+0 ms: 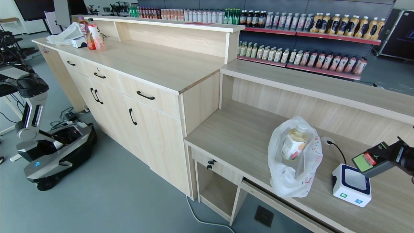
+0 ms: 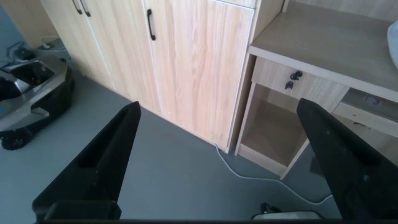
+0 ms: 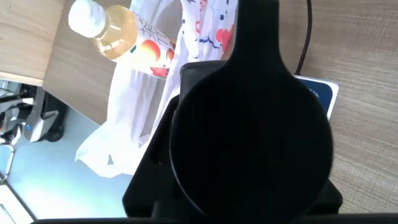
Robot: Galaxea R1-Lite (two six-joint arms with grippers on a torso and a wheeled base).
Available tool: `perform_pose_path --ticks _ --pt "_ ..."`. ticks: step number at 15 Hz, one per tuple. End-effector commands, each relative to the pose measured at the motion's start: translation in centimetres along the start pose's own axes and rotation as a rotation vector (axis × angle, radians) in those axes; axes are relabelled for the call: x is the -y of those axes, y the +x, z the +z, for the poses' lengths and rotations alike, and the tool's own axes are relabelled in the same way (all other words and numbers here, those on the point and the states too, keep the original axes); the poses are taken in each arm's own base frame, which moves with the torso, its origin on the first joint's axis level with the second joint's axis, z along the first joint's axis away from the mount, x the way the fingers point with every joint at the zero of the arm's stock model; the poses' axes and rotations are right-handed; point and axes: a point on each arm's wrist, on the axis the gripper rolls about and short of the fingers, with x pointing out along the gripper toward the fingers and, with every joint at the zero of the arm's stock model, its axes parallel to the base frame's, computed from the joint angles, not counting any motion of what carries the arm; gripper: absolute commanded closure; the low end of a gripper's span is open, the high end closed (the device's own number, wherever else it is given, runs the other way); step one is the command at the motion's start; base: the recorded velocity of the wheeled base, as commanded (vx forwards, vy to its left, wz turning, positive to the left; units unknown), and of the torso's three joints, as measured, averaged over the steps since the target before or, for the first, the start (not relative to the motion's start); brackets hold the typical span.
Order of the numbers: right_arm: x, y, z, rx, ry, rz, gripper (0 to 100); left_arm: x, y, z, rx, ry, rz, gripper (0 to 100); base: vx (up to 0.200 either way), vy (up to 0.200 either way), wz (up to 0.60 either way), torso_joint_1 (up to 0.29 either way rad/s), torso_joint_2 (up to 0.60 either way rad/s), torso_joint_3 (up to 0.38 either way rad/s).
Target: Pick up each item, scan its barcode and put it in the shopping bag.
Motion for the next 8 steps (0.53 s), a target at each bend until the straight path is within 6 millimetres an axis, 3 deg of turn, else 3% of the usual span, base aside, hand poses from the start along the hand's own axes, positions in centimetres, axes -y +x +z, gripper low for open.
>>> perform_pose_path --ticks 1,8 --pt "0.5 0.7 -0.2 -0.018 0.0 0.008 100 0.0 0.0 0.0 0.0 0.0 0.0 0 0.0 0.0 0.0 0.0 0.0 0.0" --pt "1.8 2.5 -0.9 -0.029 -0.084 0.013 100 0.0 0.0 0.0 0.0 0.0 0.0 0 0.0 0.0 0.0 0.0 0.0 0.0"
